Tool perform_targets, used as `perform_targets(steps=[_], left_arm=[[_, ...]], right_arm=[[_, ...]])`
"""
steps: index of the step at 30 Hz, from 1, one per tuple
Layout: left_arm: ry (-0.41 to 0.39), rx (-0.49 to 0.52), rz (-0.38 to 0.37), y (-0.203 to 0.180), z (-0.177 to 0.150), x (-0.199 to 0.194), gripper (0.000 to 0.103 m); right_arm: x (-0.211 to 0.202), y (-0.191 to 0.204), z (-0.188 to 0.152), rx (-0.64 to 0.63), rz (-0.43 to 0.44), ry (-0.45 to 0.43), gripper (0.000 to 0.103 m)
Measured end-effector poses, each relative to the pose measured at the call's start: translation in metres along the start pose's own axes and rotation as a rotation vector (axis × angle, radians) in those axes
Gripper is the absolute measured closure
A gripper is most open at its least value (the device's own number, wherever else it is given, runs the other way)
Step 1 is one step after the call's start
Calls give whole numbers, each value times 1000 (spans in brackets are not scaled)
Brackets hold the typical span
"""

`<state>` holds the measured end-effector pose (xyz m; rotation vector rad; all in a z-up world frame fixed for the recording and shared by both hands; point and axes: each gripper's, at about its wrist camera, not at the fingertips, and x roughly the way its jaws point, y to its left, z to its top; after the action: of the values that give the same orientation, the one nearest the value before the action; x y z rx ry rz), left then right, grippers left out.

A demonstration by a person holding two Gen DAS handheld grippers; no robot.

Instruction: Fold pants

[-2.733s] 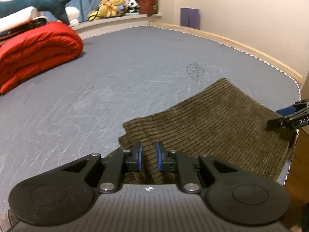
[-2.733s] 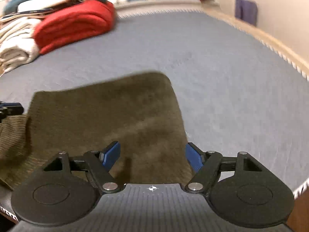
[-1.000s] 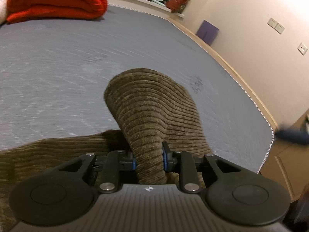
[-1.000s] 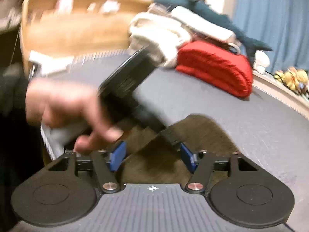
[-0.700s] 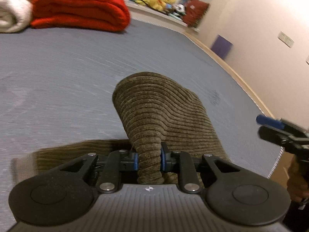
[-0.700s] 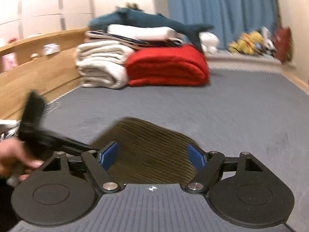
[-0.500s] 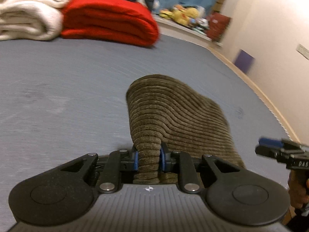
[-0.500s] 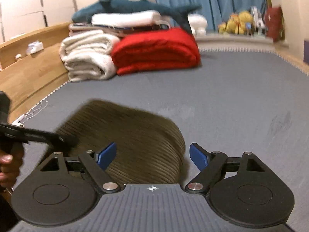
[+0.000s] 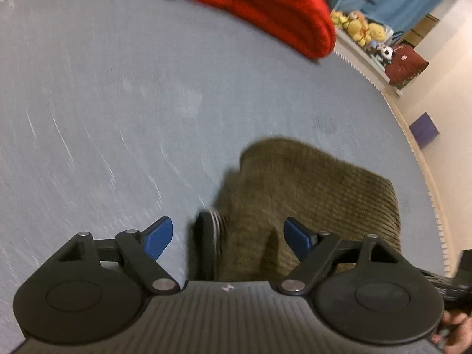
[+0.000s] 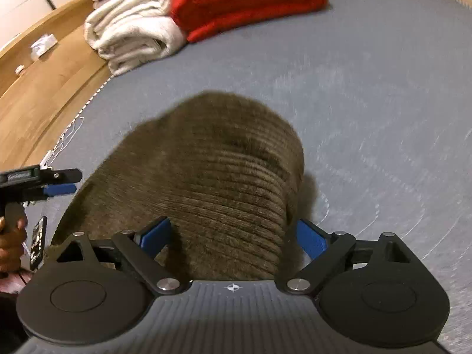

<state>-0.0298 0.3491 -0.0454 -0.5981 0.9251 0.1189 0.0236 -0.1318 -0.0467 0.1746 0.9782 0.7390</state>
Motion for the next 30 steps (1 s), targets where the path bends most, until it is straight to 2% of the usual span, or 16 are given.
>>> perform_targets(steps=[3, 9, 10, 11, 12, 14, 17, 21, 27, 29, 30], left_arm=[[84, -10, -20, 5, -3, 18, 11], [163, -43, -53, -1, -4, 48, 11], [164, -33, -51, -5, -4, 51, 11], [165, -20, -51, -10, -2, 55, 13], [156, 7, -43, -15, -2, 55, 17], [126, 49, -24, -25, -3, 53, 25], [79, 68, -60, -36, -2, 51, 42], [-2, 124, -158, -72, 6, 49, 48], [-122, 221, -266, -133, 13, 53, 49], [-162, 240, -253, -147, 13, 61, 46], [-200, 260, -195, -154, 14, 63, 39]], right_arm=[[11, -9, 2, 82, 23, 35, 7], [30, -22, -6, 189, 109, 107, 8], [29, -22, -7, 189, 117, 96, 16], [25, -23, -7, 187, 118, 80, 30], [20, -21, -6, 185, 109, 62, 34], [8, -14, -5, 165, 112, 29, 54], [-3, -5, 3, 135, 105, -12, 64], [-32, -12, 23, 91, 79, -125, 66], [-77, -48, 58, 28, 28, -306, 65], [-80, -60, 67, 12, 2, -341, 63], [-78, -68, 71, 27, -16, -350, 60]])
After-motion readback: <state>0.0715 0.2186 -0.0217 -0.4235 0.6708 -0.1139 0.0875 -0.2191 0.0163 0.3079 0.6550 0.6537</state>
